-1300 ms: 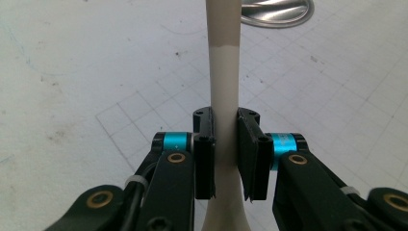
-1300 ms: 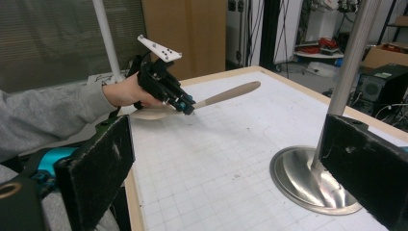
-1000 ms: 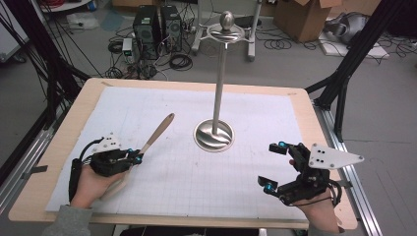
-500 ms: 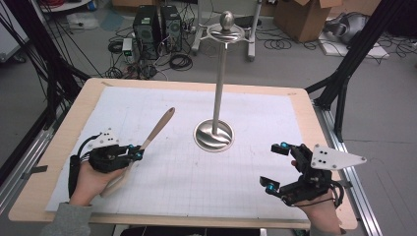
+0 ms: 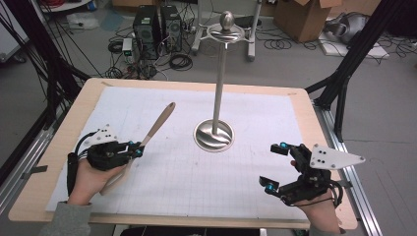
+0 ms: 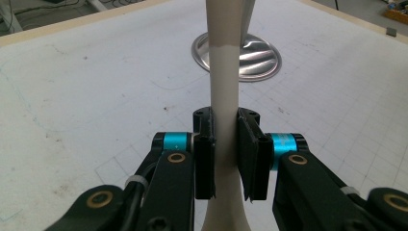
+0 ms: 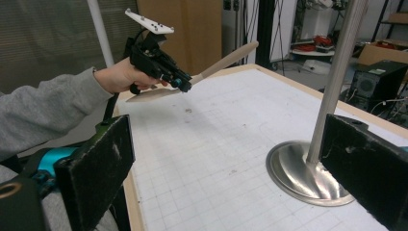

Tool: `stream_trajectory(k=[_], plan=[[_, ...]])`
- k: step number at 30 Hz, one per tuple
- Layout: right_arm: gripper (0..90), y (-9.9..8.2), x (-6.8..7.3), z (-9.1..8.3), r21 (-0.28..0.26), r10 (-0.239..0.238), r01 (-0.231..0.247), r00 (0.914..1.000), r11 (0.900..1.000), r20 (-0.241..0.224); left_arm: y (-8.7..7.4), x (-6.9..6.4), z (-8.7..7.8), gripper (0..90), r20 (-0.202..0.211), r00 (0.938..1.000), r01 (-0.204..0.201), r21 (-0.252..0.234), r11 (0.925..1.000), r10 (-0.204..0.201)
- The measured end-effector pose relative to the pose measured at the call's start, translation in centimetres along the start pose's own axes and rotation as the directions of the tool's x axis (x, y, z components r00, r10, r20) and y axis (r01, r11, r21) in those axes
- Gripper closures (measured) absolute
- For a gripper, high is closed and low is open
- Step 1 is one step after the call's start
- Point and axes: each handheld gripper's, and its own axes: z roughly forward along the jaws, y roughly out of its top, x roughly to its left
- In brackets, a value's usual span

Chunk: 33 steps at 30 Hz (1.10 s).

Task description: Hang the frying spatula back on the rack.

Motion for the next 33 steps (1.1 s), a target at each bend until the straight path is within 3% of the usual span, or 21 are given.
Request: stream_trajectory(k=[3,6,10,22,26,33], plan=[[4.1,0.0,0.0,0.1,0.002,-0.002,0.002,1.0000,1.0000,-0.002,0.4,-0.1,-0.1,77.7,0.000,1.0000,-0.008,0.000,1.0000,0.008],[4.1,-0.1,0.0,0.1,0.002,0.005,-0.005,1.0000,1.0000,0.001,0.7,-0.2,-0.1,77.7,0.005,0.9997,0.024,-0.007,0.9997,-0.024],[4.0,-0.1,-0.1,-0.1,-0.002,0.008,-0.007,0.9999,1.0000,0.008,0.9,-0.2,-0.1,77.7,0.005,0.9997,0.023,-0.013,0.9997,-0.023],[4.0,-0.2,-0.3,-0.5,-0.016,0.008,-0.008,0.9998,0.9998,0.017,3.3,-0.6,-0.5,77.7,0.019,0.9998,0.000,-0.051,0.9987,0.001],[4.0,-0.2,-0.3,-0.6,-0.015,0.017,-0.016,0.9996,0.9997,0.022,4.1,-0.7,-0.7,77.7,0.017,0.9995,-0.025,-0.036,0.9990,0.026],[4.0,-0.2,-0.4,-0.7,-0.025,0.017,-0.017,0.9995,0.9995,0.027,5.4,-0.3,-1.4,77.7,0.017,0.9993,-0.032,-0.047,0.9984,0.033]])
